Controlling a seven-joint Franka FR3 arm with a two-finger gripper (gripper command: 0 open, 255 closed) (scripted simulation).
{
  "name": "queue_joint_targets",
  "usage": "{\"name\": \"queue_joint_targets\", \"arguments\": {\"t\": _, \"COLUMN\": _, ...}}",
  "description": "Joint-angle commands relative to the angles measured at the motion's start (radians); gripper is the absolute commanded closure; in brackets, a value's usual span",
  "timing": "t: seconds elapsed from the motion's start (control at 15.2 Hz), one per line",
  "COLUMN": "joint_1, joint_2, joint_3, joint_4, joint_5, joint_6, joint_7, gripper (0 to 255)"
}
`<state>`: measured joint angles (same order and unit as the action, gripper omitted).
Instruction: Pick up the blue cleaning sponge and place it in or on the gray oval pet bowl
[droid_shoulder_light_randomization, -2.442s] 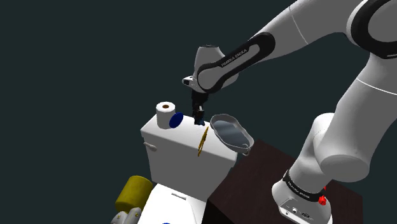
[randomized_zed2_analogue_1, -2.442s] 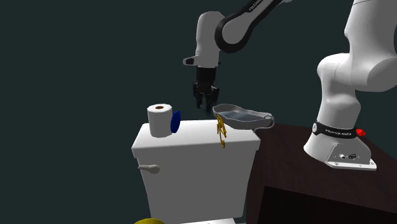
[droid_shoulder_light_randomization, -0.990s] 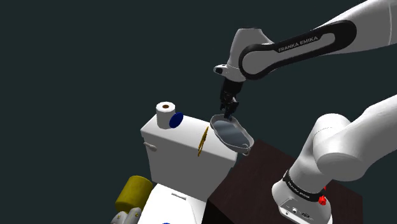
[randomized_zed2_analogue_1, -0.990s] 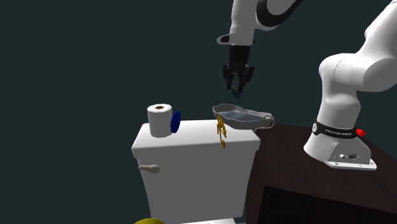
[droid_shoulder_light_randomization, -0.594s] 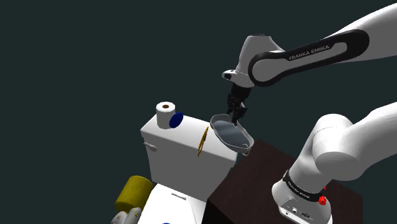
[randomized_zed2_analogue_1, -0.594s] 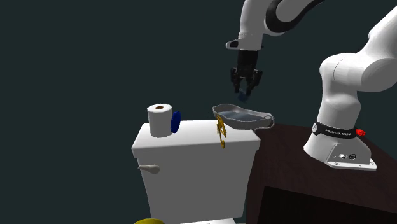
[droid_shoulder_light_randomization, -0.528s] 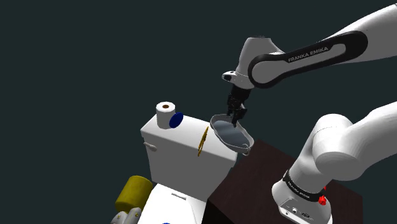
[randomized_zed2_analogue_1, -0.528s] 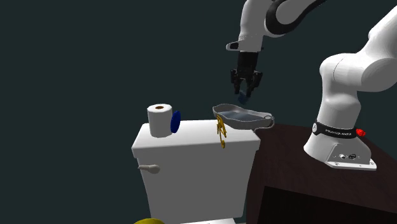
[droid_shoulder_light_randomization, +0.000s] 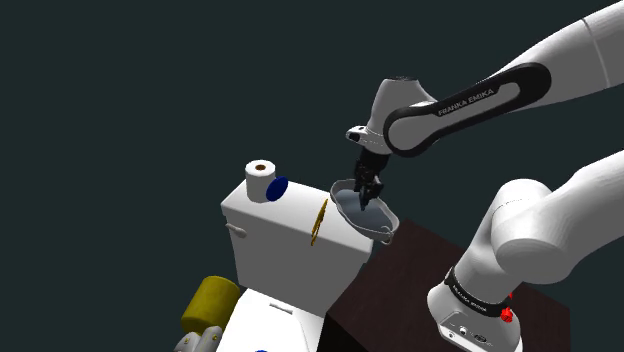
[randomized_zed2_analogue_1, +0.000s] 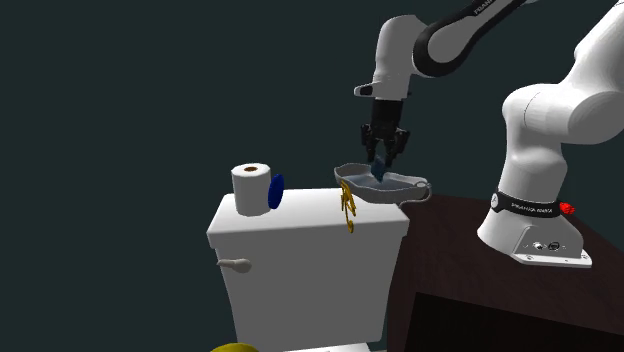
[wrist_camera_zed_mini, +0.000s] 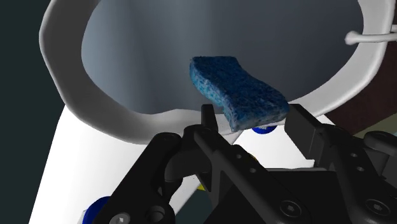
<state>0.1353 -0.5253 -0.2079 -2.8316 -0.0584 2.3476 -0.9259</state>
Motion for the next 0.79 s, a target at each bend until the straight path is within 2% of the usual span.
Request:
{"name": "queue_joint_targets", "arguments": {"t": 0.0, "joint_1": 0.002, "joint_2": 0.019, "joint_3": -0.003, "joint_4": -0.020, "joint_5": 0.001, "joint_6": 0.039, "joint_7": -0.002, "gripper": 255}}
{"name": "queue_joint_targets", "arguments": {"t": 0.07, "joint_1": 0.004, "joint_2": 0.040, "joint_3": -0.007, "joint_4": -0.029, "joint_5": 0.002, "joint_6": 0.070, "joint_7": -0.005, "gripper": 255}}
{"name": "queue_joint_targets", "arguments": {"t": 0.59, "joint_1": 0.004, "joint_2": 0.040, "joint_3": -0.006, "joint_4": -0.029, "joint_5": 0.003, "joint_6": 0.070, "joint_7": -0.005, "gripper": 255}}
{"name": "queue_joint_targets", "arguments": {"t": 0.66, "joint_1": 0.004, "joint_2": 0.041, "joint_3": -0.006, "joint_4": -0.028, "joint_5": 0.003, "joint_6": 0.070, "joint_7": -0.005, "gripper": 0}}
{"name": "queue_joint_targets", "arguments": {"t": 0.73, "joint_1": 0.004, "joint_2": 0.037, "joint_3": -0.005, "joint_4": -0.030, "joint_5": 0.003, "joint_6": 0.067, "joint_7": -0.004, "gripper": 0}}
